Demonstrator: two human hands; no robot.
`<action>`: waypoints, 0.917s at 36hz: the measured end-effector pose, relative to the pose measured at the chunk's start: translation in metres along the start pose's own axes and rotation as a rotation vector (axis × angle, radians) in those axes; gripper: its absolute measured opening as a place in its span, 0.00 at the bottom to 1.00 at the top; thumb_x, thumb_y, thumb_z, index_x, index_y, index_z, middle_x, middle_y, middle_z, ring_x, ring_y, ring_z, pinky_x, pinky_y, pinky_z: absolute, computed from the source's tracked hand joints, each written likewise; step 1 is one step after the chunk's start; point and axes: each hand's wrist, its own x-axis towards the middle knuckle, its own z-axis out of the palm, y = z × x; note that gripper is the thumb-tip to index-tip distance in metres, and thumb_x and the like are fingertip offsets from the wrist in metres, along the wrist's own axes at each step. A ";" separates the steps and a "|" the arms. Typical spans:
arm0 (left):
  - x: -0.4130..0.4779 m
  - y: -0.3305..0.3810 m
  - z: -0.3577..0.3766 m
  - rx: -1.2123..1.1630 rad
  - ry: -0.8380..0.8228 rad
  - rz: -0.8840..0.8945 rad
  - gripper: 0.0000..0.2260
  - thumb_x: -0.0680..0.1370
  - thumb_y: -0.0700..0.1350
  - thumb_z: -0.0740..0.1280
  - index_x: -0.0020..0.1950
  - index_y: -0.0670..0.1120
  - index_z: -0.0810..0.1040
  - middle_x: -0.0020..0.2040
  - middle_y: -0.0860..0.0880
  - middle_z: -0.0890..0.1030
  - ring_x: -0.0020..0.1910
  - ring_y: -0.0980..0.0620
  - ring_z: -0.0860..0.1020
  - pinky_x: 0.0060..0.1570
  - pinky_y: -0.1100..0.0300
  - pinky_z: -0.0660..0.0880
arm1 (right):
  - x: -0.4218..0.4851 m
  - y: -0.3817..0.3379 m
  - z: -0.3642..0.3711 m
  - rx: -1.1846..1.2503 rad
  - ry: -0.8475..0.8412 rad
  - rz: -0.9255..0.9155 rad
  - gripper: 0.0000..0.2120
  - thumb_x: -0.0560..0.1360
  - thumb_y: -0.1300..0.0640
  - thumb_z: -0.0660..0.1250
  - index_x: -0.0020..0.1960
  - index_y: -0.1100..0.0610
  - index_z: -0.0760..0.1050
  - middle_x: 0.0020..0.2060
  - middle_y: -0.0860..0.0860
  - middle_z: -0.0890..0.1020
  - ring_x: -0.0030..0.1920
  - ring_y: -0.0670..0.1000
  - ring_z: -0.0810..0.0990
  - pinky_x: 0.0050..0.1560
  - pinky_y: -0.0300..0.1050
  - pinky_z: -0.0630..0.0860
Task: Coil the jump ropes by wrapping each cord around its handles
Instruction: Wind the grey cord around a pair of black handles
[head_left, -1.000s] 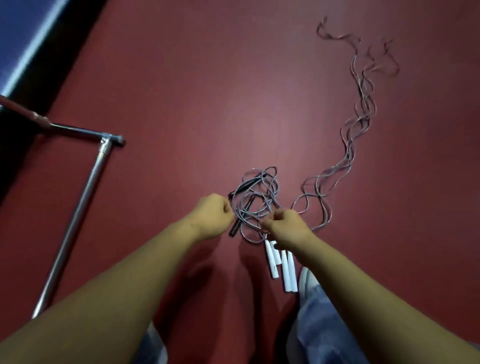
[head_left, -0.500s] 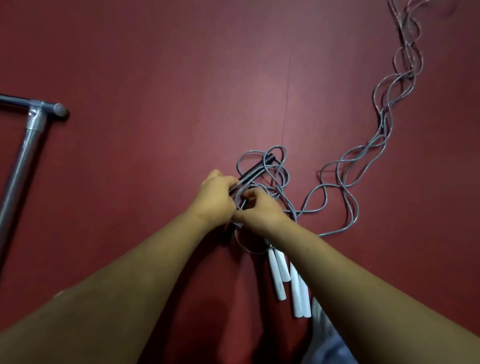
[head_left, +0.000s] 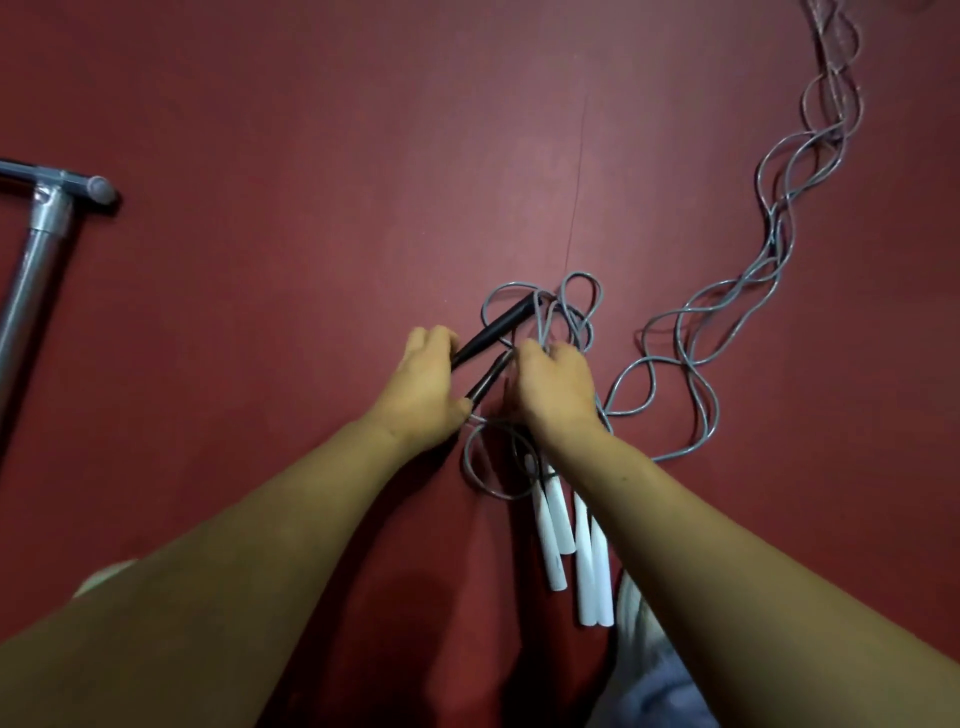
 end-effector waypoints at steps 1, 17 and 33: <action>-0.001 0.000 0.003 0.019 0.004 0.004 0.25 0.71 0.40 0.76 0.65 0.43 0.70 0.59 0.44 0.68 0.52 0.42 0.75 0.59 0.49 0.74 | 0.004 0.001 -0.004 -0.005 0.028 -0.009 0.14 0.75 0.48 0.61 0.40 0.60 0.73 0.38 0.58 0.78 0.43 0.59 0.75 0.46 0.51 0.73; -0.001 0.027 0.014 0.359 -0.049 -0.161 0.14 0.77 0.48 0.64 0.57 0.39 0.77 0.57 0.35 0.81 0.56 0.33 0.79 0.52 0.49 0.76 | 0.032 0.001 -0.041 -0.175 0.108 -0.089 0.06 0.76 0.55 0.65 0.45 0.57 0.72 0.39 0.54 0.78 0.44 0.58 0.77 0.49 0.52 0.75; -0.027 0.073 -0.113 -0.702 -0.117 -0.255 0.10 0.80 0.31 0.59 0.49 0.45 0.72 0.31 0.44 0.72 0.26 0.50 0.70 0.26 0.62 0.70 | -0.010 -0.072 -0.084 -0.279 -0.014 -0.034 0.15 0.70 0.50 0.75 0.39 0.58 0.73 0.34 0.58 0.75 0.36 0.56 0.74 0.40 0.52 0.75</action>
